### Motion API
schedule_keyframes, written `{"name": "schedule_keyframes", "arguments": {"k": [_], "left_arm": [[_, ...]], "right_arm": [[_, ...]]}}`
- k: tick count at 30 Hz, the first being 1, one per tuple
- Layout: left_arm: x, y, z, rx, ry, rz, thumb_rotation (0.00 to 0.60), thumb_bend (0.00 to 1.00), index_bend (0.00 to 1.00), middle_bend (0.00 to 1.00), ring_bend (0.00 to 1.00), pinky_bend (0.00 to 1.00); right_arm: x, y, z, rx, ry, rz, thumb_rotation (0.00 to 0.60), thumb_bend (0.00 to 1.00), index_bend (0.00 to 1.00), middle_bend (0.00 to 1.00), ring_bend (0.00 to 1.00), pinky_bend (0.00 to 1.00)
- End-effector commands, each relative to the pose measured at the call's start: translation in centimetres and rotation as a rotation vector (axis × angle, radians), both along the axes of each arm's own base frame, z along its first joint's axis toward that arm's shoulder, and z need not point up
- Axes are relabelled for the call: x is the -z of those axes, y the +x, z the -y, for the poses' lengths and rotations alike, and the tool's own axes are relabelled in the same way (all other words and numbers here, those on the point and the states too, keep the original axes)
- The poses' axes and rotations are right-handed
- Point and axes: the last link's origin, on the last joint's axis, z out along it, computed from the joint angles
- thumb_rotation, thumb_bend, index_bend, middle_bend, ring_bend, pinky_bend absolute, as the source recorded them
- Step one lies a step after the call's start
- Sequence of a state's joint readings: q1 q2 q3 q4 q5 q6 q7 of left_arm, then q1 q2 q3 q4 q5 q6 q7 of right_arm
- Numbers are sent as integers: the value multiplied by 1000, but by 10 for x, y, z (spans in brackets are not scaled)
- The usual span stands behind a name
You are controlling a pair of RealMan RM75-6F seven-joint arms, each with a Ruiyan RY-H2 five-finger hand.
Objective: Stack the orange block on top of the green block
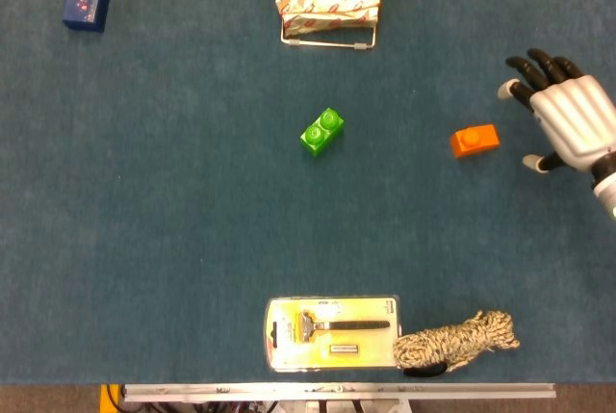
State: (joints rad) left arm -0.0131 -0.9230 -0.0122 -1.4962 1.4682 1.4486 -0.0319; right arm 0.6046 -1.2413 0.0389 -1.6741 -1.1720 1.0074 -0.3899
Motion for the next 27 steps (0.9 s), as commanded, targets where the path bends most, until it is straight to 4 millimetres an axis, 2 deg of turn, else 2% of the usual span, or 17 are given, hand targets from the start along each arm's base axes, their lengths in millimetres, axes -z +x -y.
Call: {"name": "schedule_keyframes", "arguments": {"k": [1, 7, 15, 27], "left_arm": [[0, -1, 1, -2, 1, 2, 600, 214, 339, 247, 38, 149], [0, -3, 2, -6, 1, 6, 600, 214, 340, 247, 38, 148], [-1, -6, 4, -19, 4, 11, 600, 214, 340, 247, 39, 148], [-1, -9, 5, -27, 9, 21, 600, 214, 340, 248, 39, 149]], "right_arm": [[8, -3, 3, 15, 19, -2, 600, 0, 310, 131, 30, 151], [20, -8, 8, 36, 37, -4, 600, 0, 357, 131, 30, 151], [35, -14, 18, 61, 54, -11, 600, 0, 370, 131, 30, 151], [54, -11, 25, 61, 84, -12, 600, 4, 396, 131, 29, 151]]}}
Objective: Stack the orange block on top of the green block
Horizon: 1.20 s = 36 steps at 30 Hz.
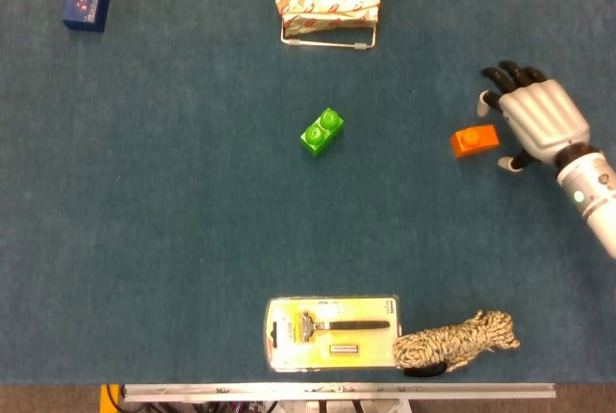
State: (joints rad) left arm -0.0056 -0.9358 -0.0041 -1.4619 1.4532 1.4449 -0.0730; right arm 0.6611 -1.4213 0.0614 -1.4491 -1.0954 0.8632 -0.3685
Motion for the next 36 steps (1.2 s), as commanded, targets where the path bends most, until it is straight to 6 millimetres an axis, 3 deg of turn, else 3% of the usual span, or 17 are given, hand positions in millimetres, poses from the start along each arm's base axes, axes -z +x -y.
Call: {"name": "schedule_keyframes", "arguments": {"k": [1, 19, 26, 36], "left_arm": [[0, -1, 1, 0, 2, 3, 600, 214, 340, 248, 39, 149], [-1, -6, 4, -10, 9, 17, 600, 214, 340, 247, 39, 149], [-2, -7, 5, -13, 11, 20, 600, 213, 340, 248, 39, 149], [-2, -9, 7, -17, 12, 24, 600, 214, 340, 248, 39, 149]], "right_arm": [[3, 2, 1, -1, 6, 4, 600, 9, 399, 131, 29, 152], [17, 6, 10, 18, 24, 5, 600, 172, 452, 131, 29, 151], [22, 7, 12, 22, 33, 3, 600, 190, 465, 131, 29, 151], [21, 9, 11, 16, 29, 15, 600, 227, 556, 148, 29, 151]]}}
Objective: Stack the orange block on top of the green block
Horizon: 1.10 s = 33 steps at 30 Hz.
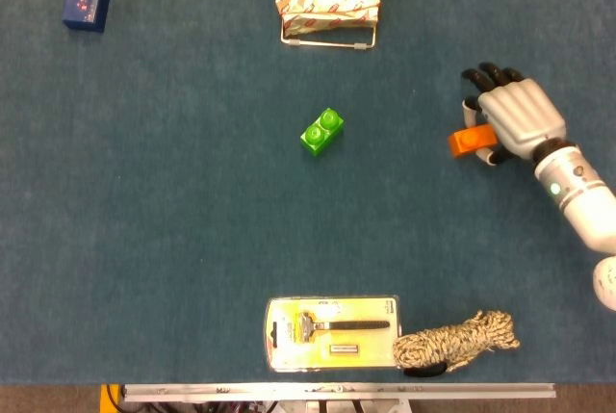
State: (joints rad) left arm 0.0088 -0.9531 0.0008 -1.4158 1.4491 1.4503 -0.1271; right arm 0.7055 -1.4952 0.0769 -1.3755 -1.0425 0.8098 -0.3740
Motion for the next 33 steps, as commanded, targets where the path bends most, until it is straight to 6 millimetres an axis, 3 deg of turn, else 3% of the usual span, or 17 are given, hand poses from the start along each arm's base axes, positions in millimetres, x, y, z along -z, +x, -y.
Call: {"name": "schedule_keyframes", "arguments": {"k": [1, 6, 22, 33], "left_arm": [[0, 0, 0, 0, 1, 1, 600, 214, 340, 248, 39, 149], [0, 0, 0, 0, 1, 1, 600, 214, 340, 248, 39, 149], [-6, 4, -12, 7, 6, -4, 600, 213, 343, 251, 39, 152], [-18, 4, -24, -14, 21, -6, 600, 213, 348, 257, 43, 163]], "right_arm": [[-3, 2, -1, -4, -4, 12, 600, 228, 560, 149, 29, 151], [-14, 13, -6, -41, -9, 43, 600, 229, 573, 151, 29, 151], [-65, 80, 2, -248, -19, 120, 600, 231, 573, 152, 29, 151], [-63, 117, 29, -342, 54, 116, 600, 233, 573, 157, 29, 151]]}}
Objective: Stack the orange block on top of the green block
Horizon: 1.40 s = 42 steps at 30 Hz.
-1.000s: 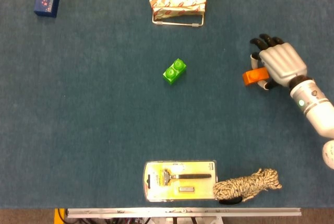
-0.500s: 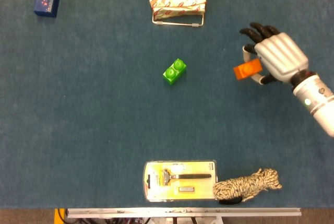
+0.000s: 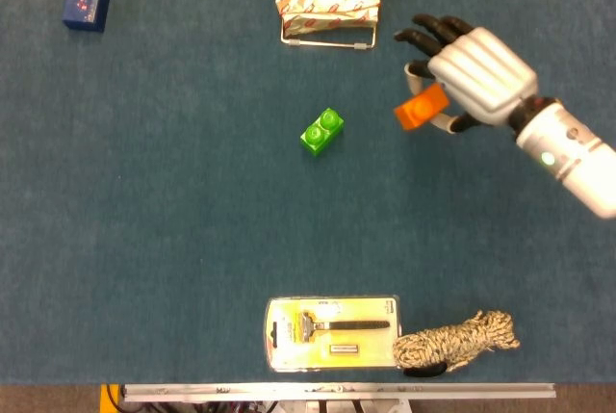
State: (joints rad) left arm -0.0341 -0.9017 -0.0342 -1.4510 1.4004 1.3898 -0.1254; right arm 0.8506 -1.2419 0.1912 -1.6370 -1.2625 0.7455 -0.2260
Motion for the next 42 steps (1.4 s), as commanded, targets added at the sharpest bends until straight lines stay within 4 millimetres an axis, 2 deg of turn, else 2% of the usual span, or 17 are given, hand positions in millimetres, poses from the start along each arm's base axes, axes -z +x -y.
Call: {"name": "schedule_keyframes", "arguments": {"k": [1, 19, 32, 42], "left_arm": [[-3, 0, -3, -2, 2, 3, 600, 214, 348, 258, 43, 164], [-17, -3, -18, 16, -9, -12, 600, 214, 364, 269, 65, 189], [-21, -9, -28, 20, -72, -36, 600, 213, 375, 282, 82, 205], [-29, -21, -27, -3, -61, -14, 600, 213, 376, 284, 83, 210]], "right_arm": [[3, 12, 10, -28, 20, -3, 600, 233, 573, 157, 29, 151], [27, 46, 44, -85, 115, -36, 600, 245, 573, 157, 29, 151], [46, 60, 57, -111, 159, -69, 600, 245, 573, 157, 29, 151], [67, 72, 63, -125, 192, -79, 600, 244, 573, 157, 29, 151]]}}
